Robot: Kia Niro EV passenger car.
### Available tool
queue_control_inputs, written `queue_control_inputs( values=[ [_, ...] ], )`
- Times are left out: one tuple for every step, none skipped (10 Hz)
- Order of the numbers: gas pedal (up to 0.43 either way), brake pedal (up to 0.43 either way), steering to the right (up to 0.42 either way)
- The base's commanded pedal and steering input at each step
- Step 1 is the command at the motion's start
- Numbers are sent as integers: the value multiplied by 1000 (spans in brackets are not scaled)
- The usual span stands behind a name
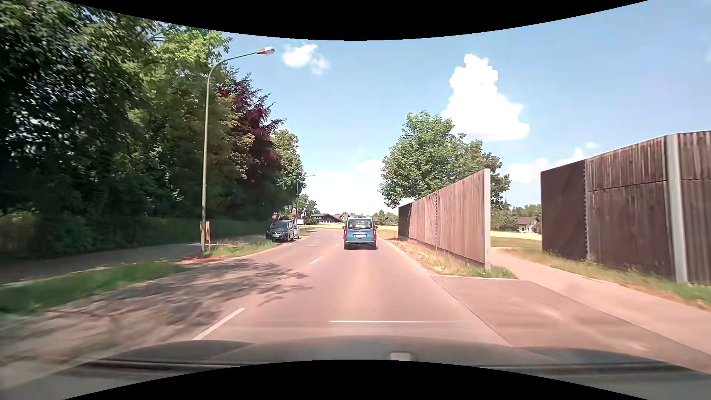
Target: Follow the waypoints while adhering to traffic rules and regulations
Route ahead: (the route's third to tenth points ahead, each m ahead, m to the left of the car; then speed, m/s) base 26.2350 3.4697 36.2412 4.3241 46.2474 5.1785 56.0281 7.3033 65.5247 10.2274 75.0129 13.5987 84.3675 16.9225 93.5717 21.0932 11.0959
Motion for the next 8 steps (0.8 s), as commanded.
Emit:
queue_control_inputs(
  values=[
    [169,0,-5],
    [169,0,-5],
    [169,0,-5],
    [169,0,-5],
    [169,0,-5],
    [169,0,-5],
    [169,0,-5],
    [169,0,-5]
  ],
)
